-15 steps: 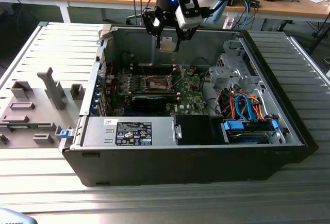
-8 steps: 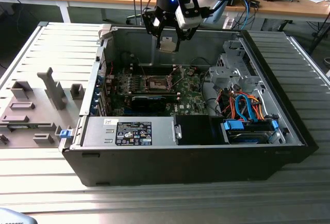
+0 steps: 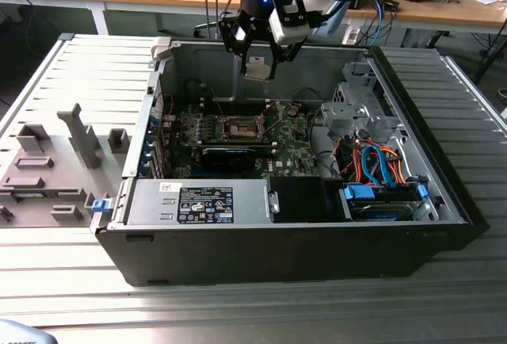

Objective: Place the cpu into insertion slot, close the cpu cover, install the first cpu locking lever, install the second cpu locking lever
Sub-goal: 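Place the cpu into insertion slot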

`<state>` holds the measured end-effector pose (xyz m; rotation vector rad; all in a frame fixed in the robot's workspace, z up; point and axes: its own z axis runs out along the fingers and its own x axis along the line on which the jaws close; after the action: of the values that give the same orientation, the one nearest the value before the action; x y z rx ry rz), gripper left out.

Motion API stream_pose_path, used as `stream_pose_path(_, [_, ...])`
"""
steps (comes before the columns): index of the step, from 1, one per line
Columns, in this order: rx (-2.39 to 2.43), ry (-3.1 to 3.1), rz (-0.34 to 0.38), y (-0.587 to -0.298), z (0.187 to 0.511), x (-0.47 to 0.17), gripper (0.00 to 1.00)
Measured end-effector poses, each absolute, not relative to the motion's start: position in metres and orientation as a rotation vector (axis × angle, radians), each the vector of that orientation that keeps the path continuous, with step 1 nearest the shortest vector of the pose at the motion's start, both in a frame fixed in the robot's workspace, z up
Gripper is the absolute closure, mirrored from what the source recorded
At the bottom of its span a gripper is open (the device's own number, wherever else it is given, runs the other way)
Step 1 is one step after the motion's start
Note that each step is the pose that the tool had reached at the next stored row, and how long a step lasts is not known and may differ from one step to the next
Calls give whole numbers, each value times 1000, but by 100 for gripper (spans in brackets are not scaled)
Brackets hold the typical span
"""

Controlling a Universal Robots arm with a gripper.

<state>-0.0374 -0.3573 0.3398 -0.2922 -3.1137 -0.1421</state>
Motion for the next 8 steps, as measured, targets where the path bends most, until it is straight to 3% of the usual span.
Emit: stream_pose_path(8, [-299,-3113,-142,-357,340,-37,45])
